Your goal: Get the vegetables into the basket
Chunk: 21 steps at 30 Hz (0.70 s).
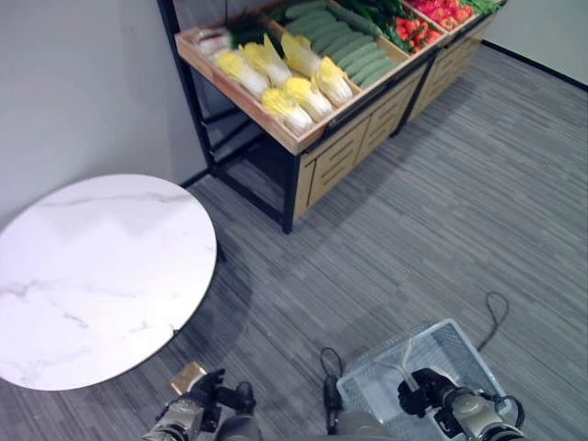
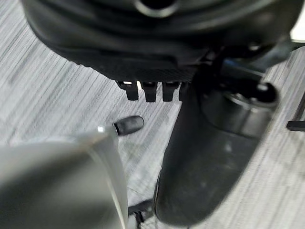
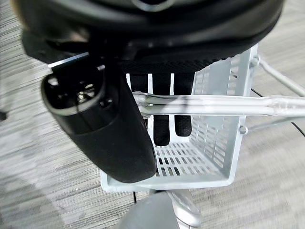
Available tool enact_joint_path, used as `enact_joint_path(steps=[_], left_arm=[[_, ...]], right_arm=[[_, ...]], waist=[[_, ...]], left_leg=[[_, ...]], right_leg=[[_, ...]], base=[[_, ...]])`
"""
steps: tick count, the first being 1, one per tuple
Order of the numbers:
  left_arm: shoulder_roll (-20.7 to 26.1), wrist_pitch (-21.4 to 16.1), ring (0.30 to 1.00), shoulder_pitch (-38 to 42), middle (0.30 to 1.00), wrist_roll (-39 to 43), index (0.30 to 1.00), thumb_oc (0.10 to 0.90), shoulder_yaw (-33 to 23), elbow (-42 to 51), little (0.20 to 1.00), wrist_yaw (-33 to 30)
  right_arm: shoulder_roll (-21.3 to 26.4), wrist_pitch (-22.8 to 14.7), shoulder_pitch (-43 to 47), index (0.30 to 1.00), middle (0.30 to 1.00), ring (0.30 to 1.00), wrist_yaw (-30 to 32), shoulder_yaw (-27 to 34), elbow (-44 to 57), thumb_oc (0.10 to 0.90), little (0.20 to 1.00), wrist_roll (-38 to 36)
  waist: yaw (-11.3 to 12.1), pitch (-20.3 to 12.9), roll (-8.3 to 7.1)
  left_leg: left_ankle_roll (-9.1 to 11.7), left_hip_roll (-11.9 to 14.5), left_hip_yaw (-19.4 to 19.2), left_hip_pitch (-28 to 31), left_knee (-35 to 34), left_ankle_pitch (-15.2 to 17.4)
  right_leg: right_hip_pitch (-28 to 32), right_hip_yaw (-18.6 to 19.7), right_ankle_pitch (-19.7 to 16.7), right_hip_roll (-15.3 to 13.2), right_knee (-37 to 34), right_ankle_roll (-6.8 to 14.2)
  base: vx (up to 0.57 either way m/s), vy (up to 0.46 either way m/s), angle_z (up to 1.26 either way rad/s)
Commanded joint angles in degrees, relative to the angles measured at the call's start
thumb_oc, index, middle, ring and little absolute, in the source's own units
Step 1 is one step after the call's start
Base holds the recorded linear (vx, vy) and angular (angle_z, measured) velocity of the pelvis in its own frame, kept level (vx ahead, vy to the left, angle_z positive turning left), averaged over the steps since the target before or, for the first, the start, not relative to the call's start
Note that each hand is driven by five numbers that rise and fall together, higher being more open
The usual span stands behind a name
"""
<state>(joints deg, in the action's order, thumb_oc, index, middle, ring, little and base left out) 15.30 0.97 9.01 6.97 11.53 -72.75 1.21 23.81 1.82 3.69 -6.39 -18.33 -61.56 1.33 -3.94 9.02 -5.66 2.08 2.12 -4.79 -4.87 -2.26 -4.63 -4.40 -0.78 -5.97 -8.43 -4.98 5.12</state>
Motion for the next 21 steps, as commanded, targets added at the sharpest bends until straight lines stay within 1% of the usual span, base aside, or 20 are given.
enact_joint_path(steps=[1, 3, 5, 8, 9, 10, 11, 12, 13, 14, 15, 17, 18, 19, 20, 21], left_arm=[[3.5, -0.3, 1.0, -0.7, 1.0, 0.0, 1.0, 0.9, -1.4, -1.3, 1.0, -1.4], [4.2, -0.2, 1.0, -0.7, 1.0, 0.4, 1.0, 0.9, -2.3, -1.8, 1.0, -1.7], [5.3, -0.2, 1.0, -1.0, 1.0, -0.4, 1.0, 0.9, -2.8, -2.0, 1.0, -1.9], [6.1, 0.0, 1.0, -0.5, 1.0, -0.8, 1.0, 0.9, -2.6, -1.7, 1.0, -2.0], [6.3, 0.1, 1.0, 0.1, 1.0, -1.1, 1.0, 0.9, -2.3, -1.6, 1.0, -2.4], [6.2, 0.0, 1.0, 0.5, 1.0, -1.5, 1.0, 0.9, -1.8, -1.5, 1.0, -2.3], [5.8, 0.1, 1.0, 0.2, 1.0, -2.4, 1.0, 0.9, -1.9, -1.8, 1.0, -2.3], [5.7, 0.1, 1.0, -0.3, 1.0, -2.9, 1.0, 0.9, -1.9, -1.7, 1.0, -2.3], [5.9, 0.3, 1.0, -0.7, 1.0, -3.1, 1.0, 0.9, -2.0, -1.4, 1.0, -2.2], [5.9, 0.5, 1.0, -0.9, 1.0, -3.3, 1.0, 0.9, -2.2, -1.3, 1.0, -2.2], [6.0, 0.7, 1.0, -1.2, 1.0, -3.5, 1.0, 0.9, -2.5, -1.3, 1.0, -2.1], [6.0, 0.7, 1.0, -1.3, 1.0, -3.6, 1.0, 0.9, -2.6, -1.3, 1.0, -2.2], [5.9, 0.8, 1.0, -1.3, 1.0, -3.5, 1.0, 0.9, -2.6, -1.3, 1.0, -2.3], [5.9, 0.8, 1.0, -1.3, 1.0, -3.5, 1.0, 0.9, -2.6, -1.3, 1.0, -2.3], [5.7, 1.1, 1.0, -1.4, 1.0, -3.5, 1.0, 0.9, -3.0, -1.5, 1.0, -2.2], [5.6, 1.2, 1.0, -1.3, 1.0, -3.6, 1.0, 0.9, -3.1, -1.6, 1.0, -2.2]], right_arm=[[0.7, -1.2, 5.0, 0.3, 0.3, 0.3, -0.1, -1.1, 1.2, 0.4, 0.3, -1.4], [0.1, -1.1, 5.6, 0.3, 0.3, 0.3, -0.1, -1.2, 0.5, 0.4, 0.3, -1.7], [-0.5, -0.9, 6.1, 0.3, 0.3, 0.3, -0.3, -1.1, 0.4, 0.4, 0.3, -2.5], [-1.0, -0.8, 6.2, 0.3, 0.3, 0.3, -0.4, -1.2, -0.3, 0.4, 0.3, -2.7], [-1.2, -0.8, 7.1, 0.3, 0.3, 0.3, -0.3, -1.4, -0.5, 0.4, 0.3, -3.1], [-1.7, -0.7, 8.2, 0.3, 0.3, 0.3, -0.2, -1.6, -1.1, 0.4, 0.3, -3.4], [-2.1, -0.7, 9.3, 0.3, 0.3, 0.3, -0.2, -1.8, -1.9, 0.4, 0.3, -3.2], [-2.7, -0.6, 10.2, 0.3, 0.3, 0.3, 0.0, -2.3, -1.9, 0.4, 0.3, -2.4], [-3.1, -0.6, 10.2, 0.3, 0.3, 0.3, 0.1, -2.9, -0.9, 0.4, 0.3, -1.7], [-3.1, -0.5, 10.3, 0.3, 0.3, 0.3, 0.1, -3.3, -0.3, 0.4, 0.3, -1.5], [-3.0, -0.6, 10.4, 0.3, 0.3, 0.3, -0.1, -3.7, 0.3, 0.4, 0.3, -1.2], [-3.1, -0.7, 10.3, 0.3, 0.3, 0.3, -0.1, -3.8, 0.5, 0.4, 0.3, -1.0], [-3.1, -0.7, 10.1, 0.3, 0.3, 0.3, 0.0, -3.8, 0.7, 0.4, 0.3, -1.0], [-3.0, -0.7, 10.1, 0.3, 0.3, 0.3, 0.0, -3.8, 0.7, 0.4, 0.3, -1.0], [-3.0, -0.4, 10.0, 0.3, 0.3, 0.3, 0.0, -4.0, 0.6, 0.4, 0.3, -1.1], [-3.0, -0.5, 9.9, 0.3, 0.3, 0.3, 0.1, -3.8, 0.5, 0.4, 0.3, -1.2]], waist=[[2.0, 1.3, -0.62], [2.4, 1.6, -1.07], [2.6, 1.8, -1.75], [2.5, 2.1, -1.9], [2.2, 2.6, -1.98], [1.6, 3.1, -2.33], [1.4, 3.6, -2.27], [2.0, 3.7, -1.72], [3.6, 3.9, -0.42], [4.2, 3.9, -0.07], [4.4, 3.8, 0.01], [4.5, 3.8, -0.09], [4.9, 3.3, 0.09], [4.9, 3.4, 0.09], [5.4, 2.5, -0.28], [5.1, 2.1, -0.19]], left_leg=[[1.7, 1.3, -1.7, -1.6, 7.8, 6.8], [1.2, 0.9, -2.3, -1.6, 7.7, 7.2], [0.3, 0.2, -3.3, -1.0, 8.4, 8.4], [-0.4, -0.4, -3.8, -0.6, 10.4, 10.0], [-0.6, -0.5, -4.6, -0.7, 11.5, 10.7], [-1.0, -0.6, -6.2, -0.8, 12.8, 11.7], [-1.1, -0.4, -9.3, -0.3, 12.4, 11.8], [-0.4, 1.0, -11.8, 0.0, 10.4, 10.5], [0.3, 3.2, -14.2, 0.9, 8.6, 9.1], [0.6, 4.0, -15.8, 1.6, 7.7, 8.3], [0.6, 4.3, -17.5, 2.2, 7.1, 7.6], [0.4, 4.2, -18.4, 2.7, 7.1, 7.3], [0.0, 4.1, -19.6, 2.9, 6.6, 7.1], [0.0, 4.1, -19.6, 3.0, 6.6, 7.1], [0.4, 3.8, -21.0, 3.3, 5.7, 6.6], [0.6, 3.9, -21.2, 3.9, 5.3, 6.4]], right_leg=[[0.5, 2.4, 2.8, -0.3, 4.8, 5.6], [-0.5, 2.9, 1.9, -0.6, 5.1, 6.2], [-1.2, 3.6, 1.0, -1.2, 5.8, 6.9], [-1.3, 4.0, 0.8, -1.7, 6.7, 7.3], [-2.0, 4.3, 0.3, -1.9, 7.0, 7.6], [-3.0, 5.5, -1.5, -2.1, 6.7, 8.1], [-4.8, 6.5, -5.0, -2.4, 5.4, 9.3], [-6.8, 2.8, -6.9, -3.2, 5.1, 9.2], [-6.9, -8.9, -5.3, -5.5, 6.8, 8.7], [-6.3, -14.6, -4.5, -6.9, 7.7, 8.4], [-5.7, -16.4, -3.4, -7.5, 10.2, 8.0], [-5.2, -16.4, -3.0, -7.4, 11.7, 7.9], [-3.7, -17.1, -1.4, -6.8, 14.4, 7.6], [-3.7, -17.0, -1.4, -6.8, 14.4, 7.6], [-1.1, -18.3, -1.4, -6.2, 10.7, 7.9], [-1.1, -17.3, -1.2, -5.4, 9.8, 7.5]], base=[[-0.03, 0.096, -0.46], [-0.02, 0.121, -0.54], [0.0, 0.144, -0.3], [-0.01, 0.123, -0.26], [-0.09, 0.084, -0.3], [-0.19, 0.139, -0.85], [-0.23, 0.097, -0.84], [-0.28, 0.082, -1.41], [-0.21, 0.051, -1.92], [-0.15, 0.112, -2.68], [-0.08, 0.11, -2.35], [-0.06, 0.054, -0.83], [-0.07, 0.025, -0.1], [-0.09, 0.005, -0.34], [0.0, -0.064, -0.37], [0.07, -0.085, -0.4]])
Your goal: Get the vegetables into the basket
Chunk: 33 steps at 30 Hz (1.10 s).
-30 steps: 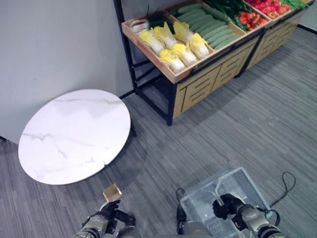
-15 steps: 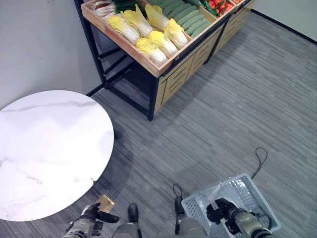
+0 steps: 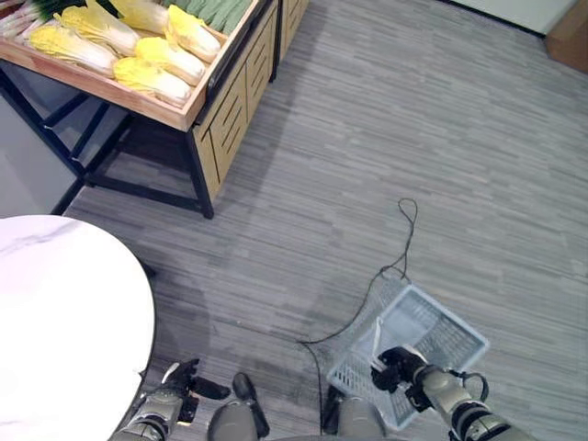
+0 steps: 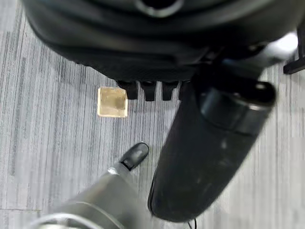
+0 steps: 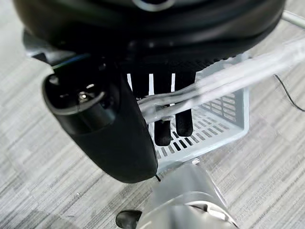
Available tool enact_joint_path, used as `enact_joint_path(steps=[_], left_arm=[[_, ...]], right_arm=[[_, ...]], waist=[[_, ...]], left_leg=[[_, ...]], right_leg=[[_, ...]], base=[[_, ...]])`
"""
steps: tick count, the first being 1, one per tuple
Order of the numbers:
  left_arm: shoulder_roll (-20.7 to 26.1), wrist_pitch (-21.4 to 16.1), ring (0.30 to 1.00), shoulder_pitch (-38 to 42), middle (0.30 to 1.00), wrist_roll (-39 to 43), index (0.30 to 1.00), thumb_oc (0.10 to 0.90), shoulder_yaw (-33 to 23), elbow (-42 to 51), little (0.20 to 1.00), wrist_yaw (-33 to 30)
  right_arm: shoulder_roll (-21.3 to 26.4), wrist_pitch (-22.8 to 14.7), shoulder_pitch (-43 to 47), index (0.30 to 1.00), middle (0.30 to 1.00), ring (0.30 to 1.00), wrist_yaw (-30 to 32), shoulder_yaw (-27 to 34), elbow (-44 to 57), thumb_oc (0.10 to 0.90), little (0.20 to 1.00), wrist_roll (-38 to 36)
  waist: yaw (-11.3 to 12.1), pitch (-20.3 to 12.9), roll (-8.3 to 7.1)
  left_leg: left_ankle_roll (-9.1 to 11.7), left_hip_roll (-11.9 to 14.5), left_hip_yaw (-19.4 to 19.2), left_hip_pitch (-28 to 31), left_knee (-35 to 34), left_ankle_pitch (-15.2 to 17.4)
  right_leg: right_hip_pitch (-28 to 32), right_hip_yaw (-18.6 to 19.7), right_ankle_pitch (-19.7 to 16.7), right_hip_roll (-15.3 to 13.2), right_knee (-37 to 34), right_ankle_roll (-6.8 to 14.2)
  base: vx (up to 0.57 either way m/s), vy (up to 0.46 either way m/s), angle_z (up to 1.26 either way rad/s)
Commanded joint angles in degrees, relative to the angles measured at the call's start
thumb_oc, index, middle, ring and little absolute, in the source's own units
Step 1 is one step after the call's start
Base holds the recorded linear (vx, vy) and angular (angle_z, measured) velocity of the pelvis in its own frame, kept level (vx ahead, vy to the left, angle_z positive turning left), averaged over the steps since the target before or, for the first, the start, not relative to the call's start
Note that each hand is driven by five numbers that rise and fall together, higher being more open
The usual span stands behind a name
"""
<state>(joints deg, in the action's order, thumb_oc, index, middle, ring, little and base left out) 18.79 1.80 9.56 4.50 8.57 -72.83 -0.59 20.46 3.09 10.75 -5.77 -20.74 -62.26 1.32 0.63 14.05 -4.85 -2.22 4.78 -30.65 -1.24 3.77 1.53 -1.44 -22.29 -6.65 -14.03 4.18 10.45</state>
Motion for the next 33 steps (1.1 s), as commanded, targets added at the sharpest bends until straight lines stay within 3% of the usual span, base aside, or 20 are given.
enact_joint_path(steps=[1, 6, 9, 12, 14, 15, 16, 17, 18, 19, 20, 26, 33], left_arm=[[1.7, 0.4, 1.0, -1.7, 1.0, -1.2, 1.0, 0.9, 0.0, -1.5, 1.0, -0.3], [0.4, 0.6, 1.0, -1.6, 1.0, -1.8, 1.0, 0.9, 0.7, -1.3, 1.0, -0.1], [-1.0, 0.9, 1.0, -1.6, 1.0, -2.9, 1.0, 0.9, 2.4, -1.3, 1.0, 0.3], [-1.2, 1.0, 1.0, -1.2, 1.0, -1.9, 1.0, 0.9, 2.1, -1.2, 1.0, 0.0], [-1.9, 0.7, 1.0, -0.5, 1.0, 1.1, 1.0, 0.9, 1.7, -0.6, 1.0, -0.4], [-2.8, 0.3, 1.0, -0.3, 1.0, 3.0, 1.0, 0.9, 2.0, -0.5, 1.0, -0.3], [-2.7, 0.3, 1.0, -0.3, 1.0, 3.0, 1.0, 0.9, 2.0, -0.5, 1.0, -0.3], [-3.1, 0.1, 1.0, -0.4, 1.0, 3.5, 1.0, 0.9, 2.5, -0.3, 1.0, -0.2], [-3.3, 0.0, 1.0, -0.3, 1.0, 3.5, 1.0, 0.9, 3.0, -0.3, 1.0, -0.3], [-3.6, 0.0, 1.0, -0.1, 1.0, 3.1, 1.0, 0.9, 3.9, -0.4, 1.0, -0.6], [-3.6, -0.3, 1.0, -0.3, 1.0, 3.6, 1.0, 0.9, 3.9, -0.3, 1.0, -0.5], [-2.6, -0.5, 1.0, -1.3, 1.0, 1.6, 1.0, 0.9, 3.8, -0.8, 1.0, -0.2], [-1.0, -0.5, 1.0, -0.6, 1.0, 1.4, 1.0, 0.9, 3.0, -1.0, 1.0, -0.5]], right_arm=[[0.4, -1.8, 2.0, 0.3, 0.3, 0.3, -0.5, -1.1, 1.1, 0.4, 0.3, -1.3], [0.5, -1.5, -0.2, 0.3, 0.3, 0.3, -0.4, -0.4, 1.0, 0.4, 0.3, -1.9], [0.7, -1.2, -1.8, 0.3, 0.3, 0.3, -0.5, 0.0, 0.4, 0.4, 0.3, -1.9], [1.0, -1.4, -2.1, 0.3, 0.3, 0.3, -0.3, -0.2, 0.1, 0.4, 0.3, -2.6], [1.4, -1.6, -1.9, 0.3, 0.3, 0.3, 0.3, 0.1, 0.1, 0.4, 0.3, -3.3], [1.6, -1.5, -1.8, 0.3, 0.3, 0.3, 0.5, 0.1, 0.3, 0.4, 0.3, -3.6], [1.6, -1.5, -1.8, 0.3, 0.3, 0.3, 0.5, 0.1, 0.3, 0.4, 0.3, -3.6], [1.8, -1.3, -1.6, 0.3, 0.3, 0.3, 0.4, -0.1, 0.5, 0.4, 0.3, -3.6], [2.0, -1.3, -1.5, 0.3, 0.3, 0.3, 0.4, -0.4, 0.4, 0.4, 0.3, -3.4], [2.1, -1.4, -1.2, 0.3, 0.3, 0.3, 0.5, -0.3, 0.3, 0.4, 0.3, -3.6], [1.9, -1.4, -0.9, 0.3, 0.3, 0.3, 0.5, -0.1, 0.4, 0.4, 0.3, -4.2], [0.0, -1.6, -0.1, 0.3, 0.3, 0.3, 0.7, -0.2, -1.6, 0.4, 0.3, -4.1], [-1.3, -1.4, 0.1, 0.3, 0.3, 0.3, 0.7, -0.2, -3.4, 0.4, 0.3, -4.2]], waist=[[0.0, -3.7, -0.83], [-1.2, -4.5, -0.15], [-2.8, -4.8, 1.57], [-2.8, -4.2, 1.35], [-1.5, -3.0, 0.72], [-0.5, -2.8, 0.45], [-0.6, -3.0, 0.34], [0.4, -2.9, 0.51], [1.3, -2.9, 0.72], [1.6, -2.6, 0.99], [1.6, -2.7, 0.73], [2.0, -2.3, 0.0], [2.1, -2.2, -0.5]], left_leg=[[5.1, 1.2, 4.9, 0.7, -0.3, 0.3], [6.3, 2.5, 5.4, 2.4, -0.6, -0.2], [7.8, 4.2, 5.8, 3.8, -3.0, -2.6], [9.1, 5.5, 8.2, 1.3, 2.5, -2.4], [9.9, 4.7, 14.5, -2.6, 7.9, -3.2], [9.6, 1.5, 21.8, -3.6, 5.9, -1.3], [9.5, 1.3, 21.9, -3.8, 5.7, -1.6], [9.1, -0.5, 26.5, -4.2, 3.0, -0.6], [8.9, -1.2, 30.6, -5.2, 0.6, -1.5], [8.8, -1.4, 32.7, -6.9, -0.8, -3.3], [8.5, -2.2, 33.5, -6.7, 0.1, -2.3], [6.2, -3.1, 28.4, -5.1, 0.1, -0.6], [5.1, -3.6, 26.0, -3.3, -1.4, -0.1]], right_leg=[[-3.7, 5.1, 0.3, 1.1, -0.2, 1.6], [-1.7, 4.6, 2.2, 2.9, -1.7, 0.2], [-1.8, 4.9, 4.6, 4.8, -0.3, -1.0], [-1.3, 5.7, 5.4, 6.5, -1.7, -2.4], [-0.6, 5.9, 4.8, 6.7, -3.2, -3.1], [-0.2, 7.0, 4.8, 6.8, -4.4, -2.8], [-0.4, 6.9, 4.7, 6.7, -4.4, -2.8], [-0.2, 8.3, 4.7, 6.9, -5.0, -2.5], [-0.2, 9.6, 4.5, 7.2, -5.2, -2.3], [-0.5, 10.8, 4.4, 7.1, -5.1, -1.8], [-0.8, 11.8, 4.6, 7.0, -4.8, -1.8], [-2.0, 15.4, 3.8, 5.1, -3.9, -0.5], [-2.9, 16.4, 2.5, 4.4, -3.3, 0.4]], base=[[0.1, -0.097, -0.24], [0.07, -0.105, -0.02], [0.06, -0.221, 0.06], [0.02, -0.2, -0.01], [0.02, -0.122, -0.04], [0.03, -0.021, -0.11], [0.09, 0.008, -0.18], [0.07, 0.039, -0.46], [0.11, 0.097, -0.51], [0.1, 0.12, -0.66], [0.09, 0.145, -0.91], [0.04, 0.168, -0.6], [0.02, 0.071, -0.23]])
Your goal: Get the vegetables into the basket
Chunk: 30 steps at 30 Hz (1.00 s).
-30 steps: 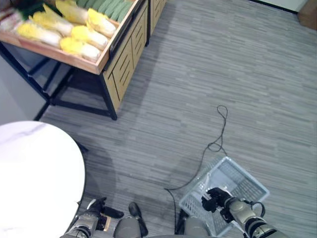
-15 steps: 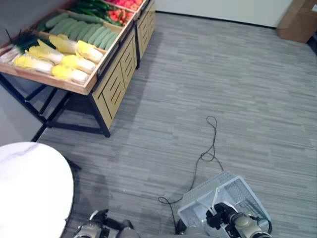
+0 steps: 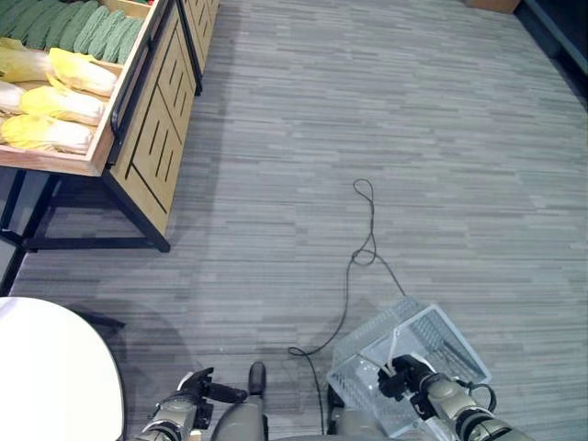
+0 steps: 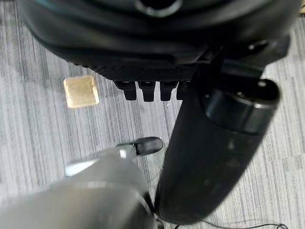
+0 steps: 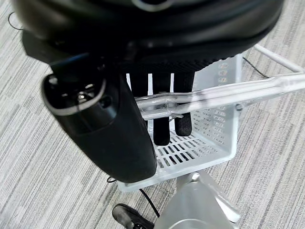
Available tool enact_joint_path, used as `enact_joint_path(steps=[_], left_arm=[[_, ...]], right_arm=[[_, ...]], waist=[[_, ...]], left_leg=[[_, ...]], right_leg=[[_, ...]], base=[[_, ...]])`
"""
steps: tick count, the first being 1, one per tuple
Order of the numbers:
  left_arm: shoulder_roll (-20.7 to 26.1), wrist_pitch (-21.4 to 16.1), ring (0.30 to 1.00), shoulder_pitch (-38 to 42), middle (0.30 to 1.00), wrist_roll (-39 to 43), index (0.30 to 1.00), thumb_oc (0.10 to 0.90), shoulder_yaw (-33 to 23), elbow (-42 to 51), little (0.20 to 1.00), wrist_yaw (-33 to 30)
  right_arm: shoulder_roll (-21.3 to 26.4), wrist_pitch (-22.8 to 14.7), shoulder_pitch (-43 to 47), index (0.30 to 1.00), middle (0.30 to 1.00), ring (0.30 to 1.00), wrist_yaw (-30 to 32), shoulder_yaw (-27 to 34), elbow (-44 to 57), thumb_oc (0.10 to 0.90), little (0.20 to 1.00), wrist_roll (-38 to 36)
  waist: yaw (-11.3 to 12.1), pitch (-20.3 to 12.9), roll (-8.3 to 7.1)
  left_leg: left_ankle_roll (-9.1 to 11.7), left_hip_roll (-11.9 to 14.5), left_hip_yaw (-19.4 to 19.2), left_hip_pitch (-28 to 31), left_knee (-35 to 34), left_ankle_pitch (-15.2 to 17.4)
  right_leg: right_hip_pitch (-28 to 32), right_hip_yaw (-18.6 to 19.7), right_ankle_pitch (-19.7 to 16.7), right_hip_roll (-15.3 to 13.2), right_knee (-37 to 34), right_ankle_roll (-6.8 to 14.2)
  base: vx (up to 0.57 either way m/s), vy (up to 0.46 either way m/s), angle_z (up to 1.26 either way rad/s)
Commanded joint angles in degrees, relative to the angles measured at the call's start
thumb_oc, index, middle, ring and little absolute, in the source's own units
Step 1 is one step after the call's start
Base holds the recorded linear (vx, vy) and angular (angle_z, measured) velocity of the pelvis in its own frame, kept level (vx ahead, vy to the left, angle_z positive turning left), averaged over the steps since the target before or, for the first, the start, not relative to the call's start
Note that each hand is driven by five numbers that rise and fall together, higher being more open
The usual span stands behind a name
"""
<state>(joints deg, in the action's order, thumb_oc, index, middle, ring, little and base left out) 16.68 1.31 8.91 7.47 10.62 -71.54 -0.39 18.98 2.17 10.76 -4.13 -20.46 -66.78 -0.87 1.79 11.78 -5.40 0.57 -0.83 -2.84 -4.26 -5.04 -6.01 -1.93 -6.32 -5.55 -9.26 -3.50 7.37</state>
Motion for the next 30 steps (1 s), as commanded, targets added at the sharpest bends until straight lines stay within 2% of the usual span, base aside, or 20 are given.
enact_joint_path(steps=[1, 6, 12, 16, 23, 30], left_arm=[[1.3, 0.0, 1.0, 0.1, 1.0, -1.8, 1.0, 0.9, 1.0, -2.4, 1.0, -0.8], [1.2, 0.1, 1.0, 0.2, 1.0, -2.3, 1.0, 0.9, 1.1, -2.5, 1.0, -0.5], [0.6, 0.2, 1.0, 0.8, 1.0, -3.2, 1.0, 0.9, 2.5, -2.8, 1.0, -0.3], [-0.3, 0.0, 1.0, 0.1, 1.0, -3.4, 1.0, 0.9, 2.2, -3.2, 1.0, 0.4], [-1.5, 0.2, 1.0, -0.6, 1.0, -3.9, 1.0, 0.9, 2.6, -3.9, 1.0, 0.6], [-2.3, 0.0, 1.0, -1.3, 1.0, -4.1, 1.0, 0.9, 2.6, -4.0, 1.0, -0.1]], right_arm=[[0.0, -0.5, 0.0, 0.3, 0.3, 0.3, -0.9, -0.3, 0.7, 0.4, 0.3, -2.1], [-0.2, -0.4, -1.0, 0.3, 0.3, 0.3, -0.8, 0.6, -1.5, 0.4, 0.3, -1.8], [0.2, -0.4, -3.0, 0.3, 0.3, 0.3, 0.4, 3.5, -4.3, 0.4, 0.3, -3.3], [1.0, -0.7, -6.0, 0.3, 0.3, 0.3, 1.2, 7.8, -8.5, 0.4, 0.3, -6.7], [-0.7, -0.9, -6.7, 0.3, 0.3, 0.3, 0.5, 5.8, -8.1, 0.4, 0.3, -5.5], [-2.3, -1.3, -7.1, 0.3, 0.3, 0.3, 1.7, 6.5, -7.7, 0.4, 0.3, -6.9]], waist=[[0.8, -0.2, 0.13], [0.0, -0.9, 0.69], [-2.1, -2.5, 1.52], [-3.2, -3.7, 1.86], [-3.2, -4.2, 1.71], [-2.9, -4.2, 2.22]], left_leg=[[2.2, 1.9, -2.0, 0.1, 7.4, 7.6], [2.1, 1.9, -2.5, 2.1, 7.6, 8.3], [3.3, 3.0, -3.1, 5.2, 1.2, 5.3], [3.6, 4.3, -3.8, 7.7, 1.1, 5.8], [3.7, 4.6, -3.7, 8.3, 1.7, 6.2], [2.7, 3.2, -3.5, 8.0, 2.5, 7.3]], right_leg=[[-2.4, 0.4, 1.3, -0.4, 4.3, 3.6], [-1.4, 0.7, 1.7, -0.5, 4.2, 3.4], [-0.4, 0.4, 2.7, 0.6, 3.6, 2.9], [1.7, 1.1, 2.3, 2.3, 0.8, 2.4], [3.0, 1.6, 3.0, 2.9, 0.9, 1.9], [2.7, 2.1, 3.2, 1.7, 1.9, 2.5]], base=[[0.03, 0.05, -0.14], [0.03, 0.025, -0.14], [-0.01, -0.008, -0.02], [0.04, -0.065, -0.14], [0.04, -0.021, -0.1], [0.03, 0.072, 0.0]])
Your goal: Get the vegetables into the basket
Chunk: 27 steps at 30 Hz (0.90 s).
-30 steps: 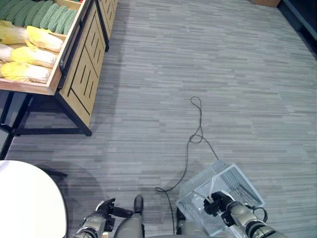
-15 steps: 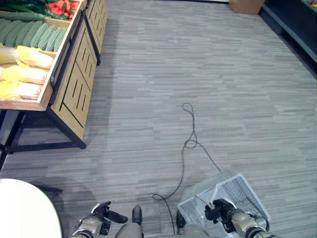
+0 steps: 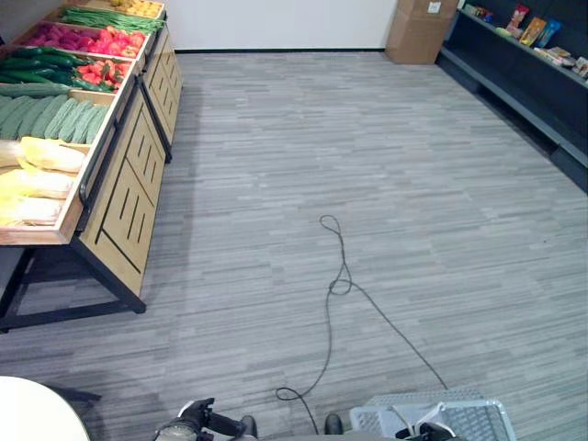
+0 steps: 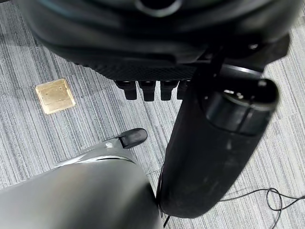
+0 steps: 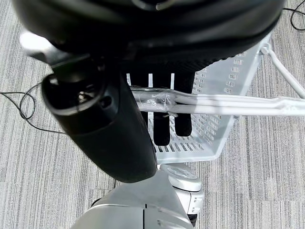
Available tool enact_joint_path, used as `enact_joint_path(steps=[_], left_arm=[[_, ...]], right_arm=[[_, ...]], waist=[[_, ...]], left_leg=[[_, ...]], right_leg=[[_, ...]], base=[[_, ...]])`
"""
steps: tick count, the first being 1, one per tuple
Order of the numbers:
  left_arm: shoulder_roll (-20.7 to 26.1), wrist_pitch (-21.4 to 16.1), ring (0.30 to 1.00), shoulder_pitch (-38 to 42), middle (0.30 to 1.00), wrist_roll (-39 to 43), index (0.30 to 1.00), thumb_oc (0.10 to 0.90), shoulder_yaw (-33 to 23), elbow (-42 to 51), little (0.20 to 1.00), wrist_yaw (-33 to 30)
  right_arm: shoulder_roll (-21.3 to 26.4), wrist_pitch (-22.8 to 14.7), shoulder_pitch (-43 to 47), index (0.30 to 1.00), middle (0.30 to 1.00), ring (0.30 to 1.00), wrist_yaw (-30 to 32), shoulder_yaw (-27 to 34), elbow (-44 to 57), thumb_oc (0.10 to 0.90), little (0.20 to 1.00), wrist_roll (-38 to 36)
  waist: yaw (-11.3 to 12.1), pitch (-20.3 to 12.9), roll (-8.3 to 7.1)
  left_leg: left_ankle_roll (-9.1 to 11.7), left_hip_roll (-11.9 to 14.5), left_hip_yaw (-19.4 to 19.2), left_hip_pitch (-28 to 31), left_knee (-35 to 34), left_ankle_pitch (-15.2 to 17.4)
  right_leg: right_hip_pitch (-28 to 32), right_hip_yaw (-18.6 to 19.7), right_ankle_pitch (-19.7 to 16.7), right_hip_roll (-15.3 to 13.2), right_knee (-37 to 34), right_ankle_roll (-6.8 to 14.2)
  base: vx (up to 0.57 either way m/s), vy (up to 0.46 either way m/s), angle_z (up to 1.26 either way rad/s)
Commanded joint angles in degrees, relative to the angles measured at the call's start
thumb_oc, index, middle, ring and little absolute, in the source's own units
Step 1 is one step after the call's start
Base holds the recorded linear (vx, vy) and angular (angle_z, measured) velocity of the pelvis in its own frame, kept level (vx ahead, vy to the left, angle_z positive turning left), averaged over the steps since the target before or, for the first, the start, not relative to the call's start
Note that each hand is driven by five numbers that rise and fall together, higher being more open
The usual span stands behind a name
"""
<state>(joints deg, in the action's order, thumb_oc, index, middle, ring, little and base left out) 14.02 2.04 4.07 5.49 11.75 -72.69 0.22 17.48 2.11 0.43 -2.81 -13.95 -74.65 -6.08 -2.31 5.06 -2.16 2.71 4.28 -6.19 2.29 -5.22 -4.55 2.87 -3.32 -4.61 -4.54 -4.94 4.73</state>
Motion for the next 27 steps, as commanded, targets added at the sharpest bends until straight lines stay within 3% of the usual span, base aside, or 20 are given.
enact_joint_path(steps=[1, 7, 8, 9, 10, 12, 14, 18, 27], left_arm=[[0.4, -0.9, 1.0, 3.5, 1.0, -1.7, 1.0, 0.9, 1.4, -2.6, 1.0, -1.0], [0.8, -1.2, 1.0, 3.8, 1.0, 0.1, 1.0, 0.9, 0.8, -2.1, 1.0, -0.4], [1.8, -1.0, 1.0, 3.3, 1.0, -0.2, 1.0, 0.9, -0.1, -1.7, 1.0, 0.3], [2.4, -0.8, 1.0, 3.9, 1.0, -1.8, 1.0, 0.9, 0.5, -2.1, 1.0, 0.1], [2.3, -0.8, 1.0, 4.1, 1.0, -2.0, 1.0, 0.9, 0.5, -2.2, 1.0, 0.0], [2.2, -1.0, 1.0, 4.3, 1.0, -2.2, 1.0, 0.9, 0.3, -2.5, 1.0, -0.1], [1.7, -1.0, 1.0, 4.4, 1.0, -1.6, 1.0, 0.9, 0.6, -2.6, 1.0, -0.2], [-0.1, -1.1, 1.0, 4.7, 1.0, 0.3, 1.0, 0.9, 0.9, -2.0, 1.0, -0.3], [-1.1, -1.0, 1.0, 5.0, 1.0, 0.2, 1.0, 0.9, 2.2, -1.6, 1.0, -0.6]], right_arm=[[-0.8, -1.4, 3.4, 0.3, 0.3, 0.3, 0.8, 0.1, -0.1, 0.4, 0.3, -1.4], [-0.5, -1.2, 4.1, 0.3, 0.3, 0.3, 0.5, 0.2, 0.2, 0.4, 0.3, -1.3], [0.3, -1.4, 4.3, 0.3, 0.3, 0.3, -0.1, 0.6, 2.5, 0.4, 0.3, -1.9], [1.0, -1.5, 4.6, 0.3, 0.3, 0.3, -0.1, -0.3, 2.9, 0.4, 0.3, -0.8], [0.8, -1.6, 4.3, 0.3, 0.3, 0.3, 0.1, -0.4, 3.1, 0.4, 0.3, -0.5], [0.6, -1.6, 3.7, 0.3, 0.3, 0.3, -0.1, -0.5, 3.1, 0.4, 0.3, 0.0], [1.3, -2.0, 2.7, 0.3, 0.3, 0.3, -0.1, -0.6, 2.6, 0.4, 0.3, -0.4], [2.4, -2.3, 2.9, 0.3, 0.3, 0.3, 0.0, -1.0, 2.8, 0.4, 0.3, -0.9], [3.2, -2.5, 3.0, 0.3, 0.3, 0.3, 0.1, -1.0, 3.1, 0.4, 0.3, -2.2]], waist=[[1.3, 2.6, -1.1], [1.7, 3.6, -1.73], [1.5, 5.4, -1.62], [-0.4, 6.9, -1.62], [-1.3, 7.2, -1.22], [-2.2, 7.1, -0.91], [-2.9, 5.3, -0.04], [-3.0, 4.3, 1.37], [-3.3, 3.2, 2.36]], left_leg=[[0.2, -2.3, -0.1, 1.0, 3.0, 6.2], [-1.4, -4.0, 0.1, -0.8, 5.5, 8.1], [-2.8, -5.2, 0.0, 1.6, 6.2, 10.7], [-2.2, -5.3, 2.4, 4.8, 5.1, 11.3], [-1.6, -4.7, 3.5, 6.4, 3.7, 11.3], [-0.9, -4.3, 4.8, 8.2, 1.9, 11.1], [0.2, -2.9, 6.6, 9.4, 1.6, 11.6], [2.1, -1.2, 8.6, 8.1, 3.8, 9.9], [4.7, 1.0, 6.1, 6.6, 3.6, 6.2]], right_leg=[[-2.7, -0.5, 2.0, -3.3, 3.8, 5.3], [-5.3, 0.6, 2.2, -4.7, 7.5, 6.4], [-12.5, 0.4, -1.3, -5.1, 16.0, 7.8], [-18.2, 0.4, -5.7, -4.3, 10.4, 7.8], [-19.6, -0.8, -6.4, -4.3, 7.4, 8.2], [-19.7, -2.3, -7.0, -3.7, 6.3, 8.1], [-18.2, -1.1, -5.8, -2.0, 6.8, 5.9], [-16.5, -5.0, -4.4, -1.6, 6.7, 4.5], [-13.5, -7.6, -3.7, -0.6, 2.0, 3.5]], base=[[0.01, 0.13, -0.01], [0.04, 0.135, -0.09], [0.53, 0.264, -0.29], [0.71, 0.153, -0.67], [0.58, -0.073, -0.2], [0.35, -0.123, 0.7], [0.35, -0.223, 1.31], [0.15, -0.151, 0.74], [0.07, -0.07, 0.24]])
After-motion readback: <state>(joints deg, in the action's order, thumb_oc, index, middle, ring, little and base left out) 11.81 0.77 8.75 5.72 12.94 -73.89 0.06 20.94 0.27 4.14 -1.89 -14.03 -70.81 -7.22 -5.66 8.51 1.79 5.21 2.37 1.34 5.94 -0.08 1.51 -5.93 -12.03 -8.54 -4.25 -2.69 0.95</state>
